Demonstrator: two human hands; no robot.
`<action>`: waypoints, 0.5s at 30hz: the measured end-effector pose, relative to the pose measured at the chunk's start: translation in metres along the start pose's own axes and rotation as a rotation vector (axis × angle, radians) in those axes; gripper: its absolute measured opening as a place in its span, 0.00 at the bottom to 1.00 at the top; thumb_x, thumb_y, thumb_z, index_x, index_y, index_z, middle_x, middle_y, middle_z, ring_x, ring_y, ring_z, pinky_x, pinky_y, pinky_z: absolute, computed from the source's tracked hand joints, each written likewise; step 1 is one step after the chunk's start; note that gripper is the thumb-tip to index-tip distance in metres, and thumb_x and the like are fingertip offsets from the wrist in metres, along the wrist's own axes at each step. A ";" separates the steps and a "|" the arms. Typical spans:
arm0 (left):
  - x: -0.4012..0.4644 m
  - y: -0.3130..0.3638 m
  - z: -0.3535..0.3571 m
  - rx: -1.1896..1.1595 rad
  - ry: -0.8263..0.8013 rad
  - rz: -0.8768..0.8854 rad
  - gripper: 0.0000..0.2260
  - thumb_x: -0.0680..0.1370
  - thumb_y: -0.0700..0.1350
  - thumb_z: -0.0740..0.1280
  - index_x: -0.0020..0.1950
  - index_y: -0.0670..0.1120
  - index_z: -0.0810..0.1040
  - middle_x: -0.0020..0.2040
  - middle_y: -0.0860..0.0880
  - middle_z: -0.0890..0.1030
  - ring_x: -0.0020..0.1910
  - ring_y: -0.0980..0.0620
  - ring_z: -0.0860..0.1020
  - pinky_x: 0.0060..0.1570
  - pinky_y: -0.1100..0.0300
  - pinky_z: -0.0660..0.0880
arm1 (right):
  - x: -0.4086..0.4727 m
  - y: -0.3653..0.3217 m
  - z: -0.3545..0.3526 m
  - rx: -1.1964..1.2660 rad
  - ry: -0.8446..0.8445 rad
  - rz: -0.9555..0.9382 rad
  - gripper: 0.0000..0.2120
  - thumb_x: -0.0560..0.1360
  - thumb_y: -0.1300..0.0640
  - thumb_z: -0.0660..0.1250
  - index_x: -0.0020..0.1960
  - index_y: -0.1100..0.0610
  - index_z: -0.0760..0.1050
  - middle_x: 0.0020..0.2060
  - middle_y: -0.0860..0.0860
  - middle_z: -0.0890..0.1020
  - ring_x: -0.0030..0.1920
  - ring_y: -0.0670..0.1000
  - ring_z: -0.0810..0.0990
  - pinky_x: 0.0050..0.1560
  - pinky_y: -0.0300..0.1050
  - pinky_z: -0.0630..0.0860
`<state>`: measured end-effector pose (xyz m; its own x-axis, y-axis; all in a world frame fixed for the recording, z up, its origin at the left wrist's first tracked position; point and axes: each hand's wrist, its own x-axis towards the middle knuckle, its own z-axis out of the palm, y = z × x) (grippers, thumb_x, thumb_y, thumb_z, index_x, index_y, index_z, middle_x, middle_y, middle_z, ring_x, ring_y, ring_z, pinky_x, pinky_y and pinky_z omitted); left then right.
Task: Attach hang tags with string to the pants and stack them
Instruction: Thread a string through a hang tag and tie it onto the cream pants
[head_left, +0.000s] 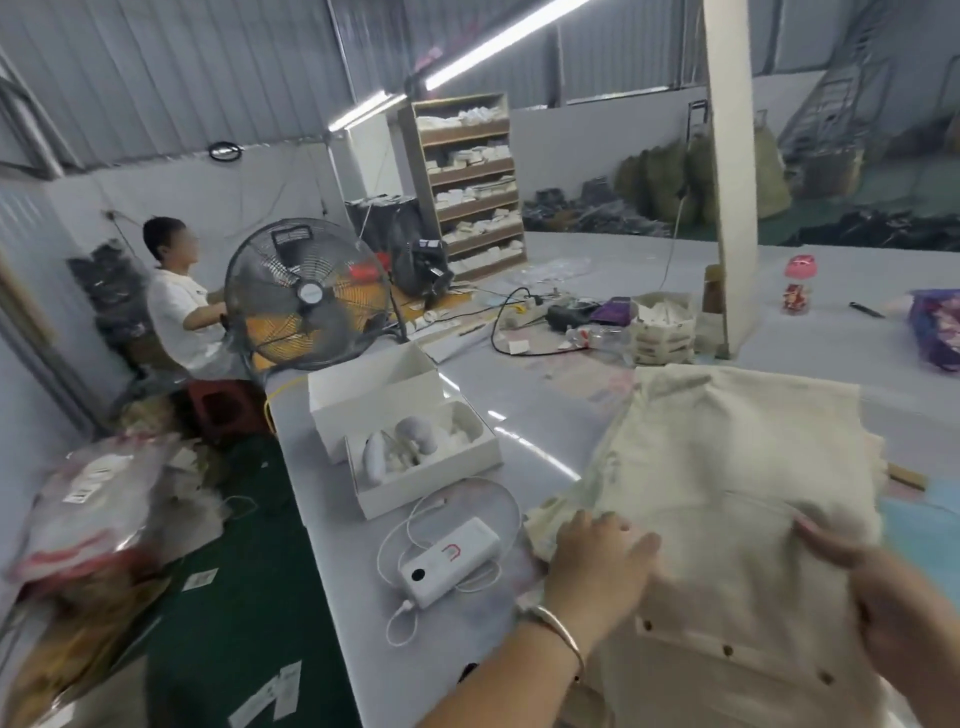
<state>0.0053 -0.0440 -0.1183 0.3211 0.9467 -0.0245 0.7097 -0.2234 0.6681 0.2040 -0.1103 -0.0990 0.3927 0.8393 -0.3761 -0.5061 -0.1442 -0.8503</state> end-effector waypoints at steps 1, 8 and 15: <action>0.011 -0.008 -0.003 -0.044 0.002 -0.081 0.22 0.78 0.59 0.63 0.65 0.46 0.74 0.63 0.44 0.75 0.66 0.44 0.71 0.67 0.53 0.66 | -0.004 -0.001 0.000 0.014 -0.015 -0.009 0.10 0.75 0.58 0.67 0.55 0.60 0.78 0.32 0.55 0.85 0.28 0.53 0.83 0.24 0.49 0.79; 0.065 -0.009 -0.010 -0.720 -0.012 -0.412 0.25 0.71 0.58 0.73 0.58 0.41 0.79 0.54 0.44 0.83 0.50 0.46 0.82 0.53 0.55 0.78 | -0.004 -0.008 0.007 0.059 -0.205 -0.010 0.13 0.69 0.60 0.69 0.51 0.64 0.80 0.40 0.60 0.85 0.35 0.57 0.85 0.29 0.46 0.80; 0.072 -0.004 -0.040 -1.240 -0.270 -0.311 0.11 0.68 0.43 0.70 0.48 0.41 0.85 0.42 0.43 0.85 0.39 0.45 0.84 0.39 0.58 0.80 | 0.009 -0.024 0.002 0.154 -0.497 0.019 0.20 0.71 0.56 0.69 0.60 0.66 0.78 0.50 0.60 0.84 0.50 0.58 0.84 0.45 0.50 0.82</action>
<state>0.0001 0.0346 -0.0928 0.4668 0.8112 -0.3521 -0.2240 0.4936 0.8403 0.2183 -0.0980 -0.0810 -0.0108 0.9902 -0.1390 -0.6311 -0.1146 -0.7672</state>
